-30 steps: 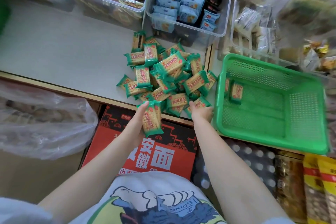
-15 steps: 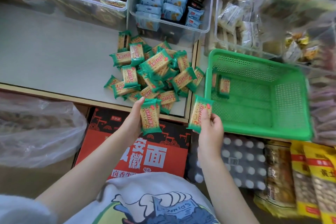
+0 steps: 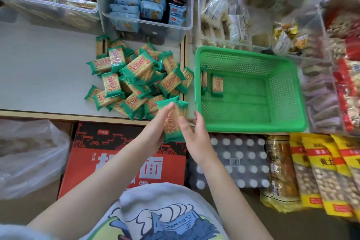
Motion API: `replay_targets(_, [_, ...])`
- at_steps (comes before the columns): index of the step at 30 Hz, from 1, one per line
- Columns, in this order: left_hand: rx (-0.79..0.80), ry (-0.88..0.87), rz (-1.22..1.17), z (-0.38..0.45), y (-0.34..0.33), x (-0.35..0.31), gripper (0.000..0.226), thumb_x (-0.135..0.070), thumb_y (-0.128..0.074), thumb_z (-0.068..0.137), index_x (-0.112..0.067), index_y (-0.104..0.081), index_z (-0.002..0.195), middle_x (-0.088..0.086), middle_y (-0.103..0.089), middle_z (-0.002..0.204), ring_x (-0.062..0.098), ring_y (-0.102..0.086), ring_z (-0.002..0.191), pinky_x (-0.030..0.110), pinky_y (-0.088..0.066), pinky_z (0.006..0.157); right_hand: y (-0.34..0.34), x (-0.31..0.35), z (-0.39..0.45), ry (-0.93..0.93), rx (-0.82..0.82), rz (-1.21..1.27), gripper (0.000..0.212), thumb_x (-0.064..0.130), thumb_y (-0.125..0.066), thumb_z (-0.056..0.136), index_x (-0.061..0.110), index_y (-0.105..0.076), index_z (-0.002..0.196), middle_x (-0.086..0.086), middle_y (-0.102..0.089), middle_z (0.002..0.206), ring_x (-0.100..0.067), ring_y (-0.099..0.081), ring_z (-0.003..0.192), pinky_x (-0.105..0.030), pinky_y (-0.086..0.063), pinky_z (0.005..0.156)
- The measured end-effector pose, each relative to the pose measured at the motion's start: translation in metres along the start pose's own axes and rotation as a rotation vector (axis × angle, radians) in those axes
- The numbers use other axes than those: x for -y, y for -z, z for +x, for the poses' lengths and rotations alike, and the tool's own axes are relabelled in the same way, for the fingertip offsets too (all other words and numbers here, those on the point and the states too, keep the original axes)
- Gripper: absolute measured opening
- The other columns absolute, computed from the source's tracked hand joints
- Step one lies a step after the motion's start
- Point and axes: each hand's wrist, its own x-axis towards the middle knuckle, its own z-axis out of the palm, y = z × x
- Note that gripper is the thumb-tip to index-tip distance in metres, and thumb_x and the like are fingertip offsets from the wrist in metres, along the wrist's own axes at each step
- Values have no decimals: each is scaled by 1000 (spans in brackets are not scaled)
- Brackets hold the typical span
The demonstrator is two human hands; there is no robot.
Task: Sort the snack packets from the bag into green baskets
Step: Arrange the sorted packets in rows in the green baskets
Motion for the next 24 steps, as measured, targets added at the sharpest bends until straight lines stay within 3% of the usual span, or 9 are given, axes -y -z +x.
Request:
replay_targets(2, [37,3,15,4,-7,1,57,-63,-32,99,-25,-63,129,1,-72,122,16,-68,112,34,-50,93,8,1,7,-41,43,17,67,57,-59,92,24,-36,146,11,-55,136,-8,-51,127,-27,-42,103])
replay_targets(4, [65,-13,186,9,-12,0,68,-71,-19,98,-31,-60,134,-3,-66,131,16,-62,121,38,-45,101,22,0,17,-51,-25,55,54,42,-69,92,20,-45,135,13,-63,116,-9,-61,112,-29,-50,96])
replay_targets(6, [32,-89,493,16,-7,0,70,-65,-13,101,-28,-60,137,-7,-58,136,14,-51,126,41,-35,108,40,-2,31,-46,-115,149,55,37,-74,88,15,-49,133,5,-67,115,-12,-67,105,-37,-55,95])
replay_targets(9, [-189,-258,1088,33,27,12,66,-60,-24,103,-17,-66,128,2,-55,131,19,-47,124,35,-35,101,69,-1,56,34,-372,146,45,34,-72,90,14,-51,125,2,-65,114,-10,-65,98,-21,-51,80])
replay_targets(10, [-240,-270,1314,37,40,19,70,-65,-23,97,-18,-65,128,4,-56,133,23,-48,124,38,-37,102,78,-2,66,57,-476,90,44,35,-71,90,14,-49,122,0,-62,114,-8,-62,93,-15,-47,72])
replay_targets(12, [-268,-202,1593,44,63,38,74,-67,-20,91,-21,-58,135,4,-53,139,25,-45,129,43,-36,108,92,-9,90,53,-562,-126,49,41,-70,90,11,-45,119,-5,-54,115,-11,-57,84,-20,-42,63])
replay_targets(16, [-286,-179,1649,48,76,59,57,-55,-36,101,-24,-44,148,1,-42,152,22,-30,144,41,-22,118,94,-35,137,-112,-286,-627,66,47,-71,87,5,-41,127,-13,-50,121,-30,-57,99,-38,-48,73])
replay_targets(20, [-314,-177,1635,49,76,59,55,-54,-36,102,-27,-43,149,-1,-40,154,20,-27,146,41,-21,118,79,-47,157,-167,-143,-689,77,53,-63,92,4,-32,141,-19,-44,138,-36,-53,116,-43,-49,85])
replay_targets(24, [-287,-150,1618,46,80,55,54,-54,-34,102,-31,-40,151,-4,-37,157,18,-22,148,43,-18,119,77,-49,165,-215,-105,-682,80,59,-62,89,4,-33,139,-20,-53,134,-34,-59,111,-47,-55,84])
